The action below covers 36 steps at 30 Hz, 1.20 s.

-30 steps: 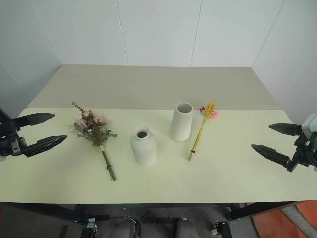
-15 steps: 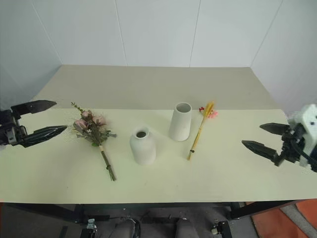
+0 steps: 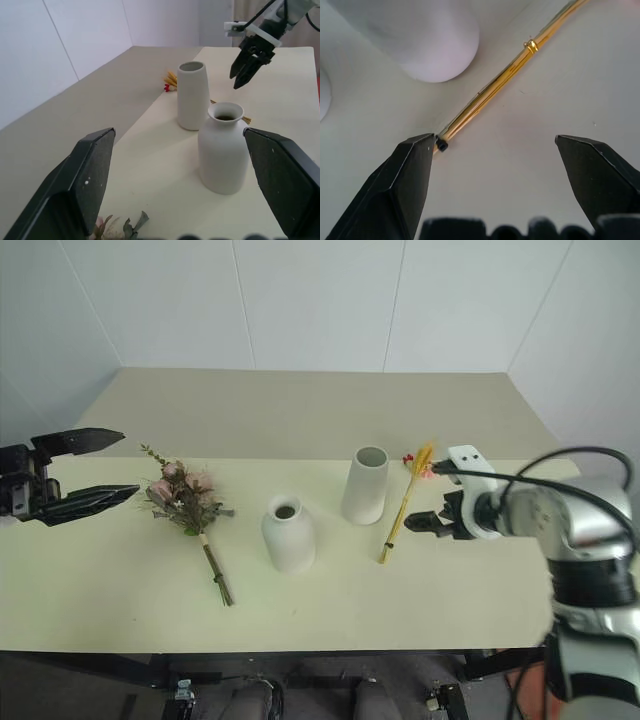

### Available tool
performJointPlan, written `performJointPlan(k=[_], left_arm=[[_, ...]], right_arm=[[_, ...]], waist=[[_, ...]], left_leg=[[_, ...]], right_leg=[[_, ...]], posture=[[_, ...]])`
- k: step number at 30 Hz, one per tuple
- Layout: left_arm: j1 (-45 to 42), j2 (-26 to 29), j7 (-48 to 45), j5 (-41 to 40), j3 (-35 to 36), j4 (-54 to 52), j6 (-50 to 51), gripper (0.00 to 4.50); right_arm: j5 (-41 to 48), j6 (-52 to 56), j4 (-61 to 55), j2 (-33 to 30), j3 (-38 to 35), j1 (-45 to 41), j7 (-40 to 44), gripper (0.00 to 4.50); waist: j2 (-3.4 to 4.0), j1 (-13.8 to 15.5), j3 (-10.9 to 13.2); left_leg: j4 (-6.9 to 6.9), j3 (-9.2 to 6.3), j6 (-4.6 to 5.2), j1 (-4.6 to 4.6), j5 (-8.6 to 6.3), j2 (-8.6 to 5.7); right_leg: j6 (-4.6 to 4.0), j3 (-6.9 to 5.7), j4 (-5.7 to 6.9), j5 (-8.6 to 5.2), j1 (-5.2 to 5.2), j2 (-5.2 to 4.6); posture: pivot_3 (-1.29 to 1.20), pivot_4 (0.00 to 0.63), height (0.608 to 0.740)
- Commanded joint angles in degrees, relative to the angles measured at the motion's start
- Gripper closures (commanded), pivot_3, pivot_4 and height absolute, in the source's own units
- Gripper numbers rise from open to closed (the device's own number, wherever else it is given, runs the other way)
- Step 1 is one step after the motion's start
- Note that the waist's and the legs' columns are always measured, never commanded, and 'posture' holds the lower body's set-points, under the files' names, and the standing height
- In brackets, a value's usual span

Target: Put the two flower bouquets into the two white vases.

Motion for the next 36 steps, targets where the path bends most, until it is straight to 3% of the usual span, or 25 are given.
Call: performJointPlan(k=[1, 6, 16, 25, 36], left_arm=[[0.6, 0.1, 0.2, -1.4, 1.9, -1.7, 0.6, 0.05], [1.9, 0.0, 0.4, -2.2, 3.0, -2.7, 1.6, 0.05], [2.3, 0.2, -0.2, -2.1, 2.7, -2.3, 1.5, 0.05], [2.5, 0.9, -0.7, -2.1, 3.2, -1.7, 1.6, 0.05], [1.5, 0.3, -0.3, -1.4, 1.6, -1.0, 1.0, 0.05]], right_arm=[[-5.3, -0.7, 5.9, 2.3, 1.0, -3.3, -4.6, 0.0], [-11.0, -4.6, 12.5, 6.9, 4.1, -5.8, -8.1, 0.0], [-17.6, -11.0, 23.3, 13.0, 3.2, -10.2, -12.0, 0.0], [-16.9, -2.9, 14.1, 10.8, -0.1, -9.7, -11.5, 0.0], [-18.1, -4.5, 15.6, 18.8, -1.7, -11.4, -13.1, 0.0]], waist=[[0.0, 0.2, 0.0], [-0.01, -0.1, 0.0], [0.0, -0.7, 0.0], [0.0, -1.0, 0.0], [0.0, -1.7, 0.0]], left_leg=[[0.0, 0.0, 0.0, -0.04, 0.0, -0.01], [0.0, 0.04, 0.0, -0.29, 0.0, 0.0], [0.02, 0.05, 0.03, -0.31, 0.02, 0.04], [0.01, 0.06, 0.04, -0.34, 0.03, 0.05], [0.02, 0.07, 0.04, -0.19, 0.03, 0.14]], right_leg=[[0.0, 0.0, 0.01, 0.01, -0.04, 0.0], [0.0, 0.06, 0.06, 0.06, -0.34, 0.04], [0.01, 0.21, 0.13, 0.18, -0.44, 0.18], [0.0, 0.25, 0.11, 0.18, -0.48, 0.19], [-0.06, 0.41, 0.29, 0.22, -0.49, 0.38]], posture=[[0.0, 0.15, 0.74], [0.0, 0.15, 0.74], [0.0, 0.15, 0.74], [0.0, 0.15, 0.74], [0.0, 0.15, 0.74]])
